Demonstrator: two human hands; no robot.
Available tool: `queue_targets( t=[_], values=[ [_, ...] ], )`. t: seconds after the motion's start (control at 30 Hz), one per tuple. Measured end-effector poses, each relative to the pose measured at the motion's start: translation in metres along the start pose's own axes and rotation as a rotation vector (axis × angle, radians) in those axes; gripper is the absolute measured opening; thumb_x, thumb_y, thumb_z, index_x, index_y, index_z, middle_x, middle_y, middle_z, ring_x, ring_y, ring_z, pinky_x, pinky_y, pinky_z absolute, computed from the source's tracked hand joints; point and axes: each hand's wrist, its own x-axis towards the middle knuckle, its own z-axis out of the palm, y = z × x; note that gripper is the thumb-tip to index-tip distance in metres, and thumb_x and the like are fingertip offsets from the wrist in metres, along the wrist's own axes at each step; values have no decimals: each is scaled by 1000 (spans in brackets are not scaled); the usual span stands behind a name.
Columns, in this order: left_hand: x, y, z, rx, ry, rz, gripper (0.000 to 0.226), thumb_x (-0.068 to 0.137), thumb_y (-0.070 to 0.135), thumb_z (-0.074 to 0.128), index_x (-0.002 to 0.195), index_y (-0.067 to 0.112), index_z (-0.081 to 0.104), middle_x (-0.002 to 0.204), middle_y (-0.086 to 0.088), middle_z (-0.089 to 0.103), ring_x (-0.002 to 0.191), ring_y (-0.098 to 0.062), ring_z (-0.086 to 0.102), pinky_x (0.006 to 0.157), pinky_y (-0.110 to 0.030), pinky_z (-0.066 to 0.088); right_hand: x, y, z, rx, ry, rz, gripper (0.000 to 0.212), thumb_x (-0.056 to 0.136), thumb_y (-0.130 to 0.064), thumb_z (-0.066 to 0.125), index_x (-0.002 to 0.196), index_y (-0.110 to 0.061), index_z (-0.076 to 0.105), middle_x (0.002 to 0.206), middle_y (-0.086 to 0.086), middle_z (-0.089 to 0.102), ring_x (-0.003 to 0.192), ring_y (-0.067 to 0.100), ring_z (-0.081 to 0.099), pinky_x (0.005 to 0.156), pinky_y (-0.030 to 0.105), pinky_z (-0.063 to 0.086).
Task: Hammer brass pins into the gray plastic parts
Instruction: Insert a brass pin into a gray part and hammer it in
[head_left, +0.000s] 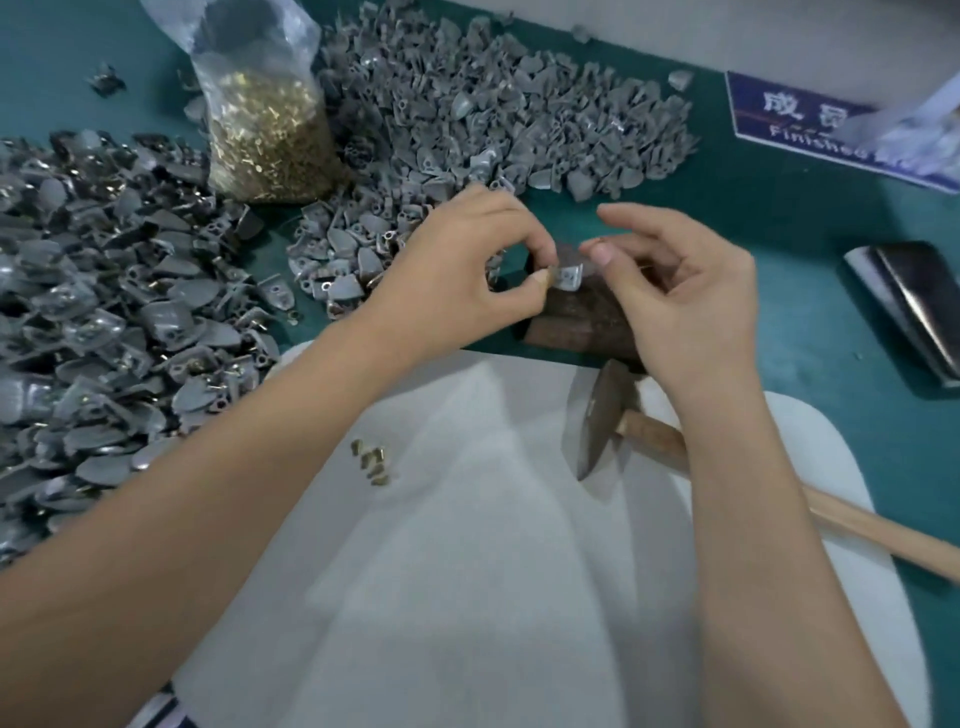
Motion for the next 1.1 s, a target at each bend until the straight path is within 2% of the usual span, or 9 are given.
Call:
queue_targets(
  t=[0.07, 0.13, 0.2, 0.27, 0.33, 0.43, 0.87, 1.1],
  values=[
    [-2, 1, 3, -23, 8, -23, 8, 87, 20, 68, 94, 16, 72, 95, 5, 66, 97, -19, 57, 92, -41, 45, 0, 2, -1, 0, -30, -1, 17, 91, -10, 74, 102, -23, 75, 92, -5, 78, 91, 14, 75, 88, 30, 58],
    [-6, 2, 6, -37, 21, -45, 9, 89, 21, 68, 95, 16, 71, 94, 4, 67, 97, -19, 57, 91, -42, 45, 0, 2, -1, -46, -53, -21, 14, 90, -16, 76, 96, -29, 75, 90, -9, 77, 87, 11, 73, 81, 26, 56],
    [-8, 1, 8, -43, 34, -40, 10, 90, 23, 67, 96, 15, 71, 95, 4, 67, 98, -21, 58, 92, -44, 45, -2, 2, -2, -107, -72, -30, 12, 89, -21, 78, 93, -32, 76, 87, -11, 74, 79, 3, 65, 73, 17, 46],
    [-8, 0, 8, -41, 32, -38, 11, 91, 25, 67, 96, 16, 71, 97, 4, 68, 100, -21, 58, 93, -47, 45, -2, 2, -3, -145, -94, -32, 11, 87, -23, 79, 92, -33, 76, 84, -15, 72, 77, 1, 59, 72, 12, 39],
    [-8, -2, 10, -42, 36, -44, 12, 91, 27, 67, 97, 18, 72, 98, 6, 68, 101, -19, 59, 93, -49, 45, -2, 2, -2, -170, -122, -42, 10, 86, -21, 80, 91, -30, 78, 82, -16, 71, 82, 5, 59, 75, 16, 40],
    [-8, -4, 12, -43, 58, -52, 12, 91, 28, 68, 98, 19, 73, 99, 7, 68, 101, -18, 59, 93, -50, 46, -2, 0, -1, -223, -156, -64, 8, 86, -20, 80, 91, -26, 80, 81, -7, 68, 86, 13, 58, 80, 20, 40],
    [-11, -7, 15, -93, 55, -58, 10, 93, 29, 71, 100, 23, 75, 99, 11, 68, 98, -15, 61, 90, -51, 46, -2, -1, -1, -191, -157, 32, 14, 87, -17, 80, 86, -30, 81, 74, -8, 66, 83, 14, 57, 75, 20, 39],
    [-10, -10, 17, -211, 53, -81, 10, 93, 24, 73, 102, 23, 77, 100, 14, 67, 98, -14, 66, 86, -51, 50, -1, 1, 1, -154, -137, 59, 15, 86, -15, 81, 85, -30, 82, 72, -9, 64, 83, 14, 57, 74, 19, 38]
  ],
)
